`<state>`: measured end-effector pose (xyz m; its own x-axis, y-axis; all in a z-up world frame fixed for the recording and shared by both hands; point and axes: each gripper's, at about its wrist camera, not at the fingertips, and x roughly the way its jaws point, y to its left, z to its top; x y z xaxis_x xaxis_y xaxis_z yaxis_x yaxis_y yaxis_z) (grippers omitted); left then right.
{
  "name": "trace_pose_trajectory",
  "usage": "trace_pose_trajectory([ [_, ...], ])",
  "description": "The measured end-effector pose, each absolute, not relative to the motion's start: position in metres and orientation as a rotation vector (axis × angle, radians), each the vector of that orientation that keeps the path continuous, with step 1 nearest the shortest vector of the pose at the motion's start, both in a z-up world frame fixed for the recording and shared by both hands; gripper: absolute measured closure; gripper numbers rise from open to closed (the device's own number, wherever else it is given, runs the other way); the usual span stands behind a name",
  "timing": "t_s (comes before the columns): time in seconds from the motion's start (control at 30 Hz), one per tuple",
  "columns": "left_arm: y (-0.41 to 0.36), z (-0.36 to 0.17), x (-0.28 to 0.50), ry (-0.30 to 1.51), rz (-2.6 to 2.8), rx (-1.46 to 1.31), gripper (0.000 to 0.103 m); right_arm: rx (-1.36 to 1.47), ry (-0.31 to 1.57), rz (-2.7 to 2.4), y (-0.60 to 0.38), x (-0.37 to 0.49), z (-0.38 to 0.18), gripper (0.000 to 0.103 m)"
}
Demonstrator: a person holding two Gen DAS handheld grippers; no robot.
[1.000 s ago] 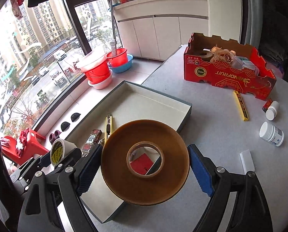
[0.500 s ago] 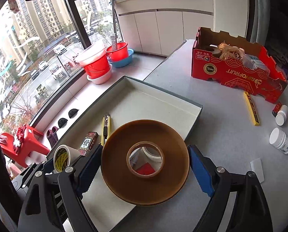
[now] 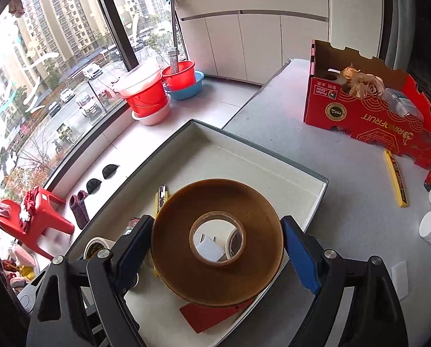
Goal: Organize rigid objects
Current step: 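Open both tools to release the tape roll and brown ring in the tray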
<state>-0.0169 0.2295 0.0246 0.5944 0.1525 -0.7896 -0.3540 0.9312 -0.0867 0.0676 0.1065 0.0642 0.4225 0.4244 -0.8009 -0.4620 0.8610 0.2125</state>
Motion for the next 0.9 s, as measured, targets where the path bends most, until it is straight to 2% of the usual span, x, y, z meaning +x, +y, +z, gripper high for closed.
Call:
trace_pose_trajectory([
  [0.43,0.219,0.015,-0.012,0.898,0.298,-0.206,0.050,-0.068,1.023,0.572,0.127,0.078,0.042,0.015],
  [0.5,0.216,0.016,-0.011,0.895,0.291,-0.199,0.043,-0.068,1.030,0.585,0.127,0.078,0.040,0.015],
  [0.57,0.215,0.015,-0.013,0.889,0.292,-0.190,0.020,-0.073,1.034,0.591,0.126,0.077,0.039,0.015],
  [0.63,0.214,0.015,-0.014,0.887,0.300,-0.181,0.018,-0.077,1.036,0.588,0.124,0.076,0.039,0.015],
  [0.67,0.214,0.014,-0.014,0.895,0.303,-0.179,0.014,-0.075,1.033,0.583,0.122,0.076,0.040,0.014],
  [0.73,0.213,0.013,-0.014,0.903,0.294,-0.186,0.006,-0.056,1.006,0.566,0.115,0.075,0.044,0.002],
  [0.77,0.212,0.014,-0.014,0.903,0.293,-0.185,0.000,-0.044,0.989,0.560,0.110,0.074,0.047,0.001],
  [0.9,0.205,0.021,-0.018,0.891,0.281,-0.176,0.000,-0.015,0.961,0.536,0.088,0.070,0.058,0.001],
])
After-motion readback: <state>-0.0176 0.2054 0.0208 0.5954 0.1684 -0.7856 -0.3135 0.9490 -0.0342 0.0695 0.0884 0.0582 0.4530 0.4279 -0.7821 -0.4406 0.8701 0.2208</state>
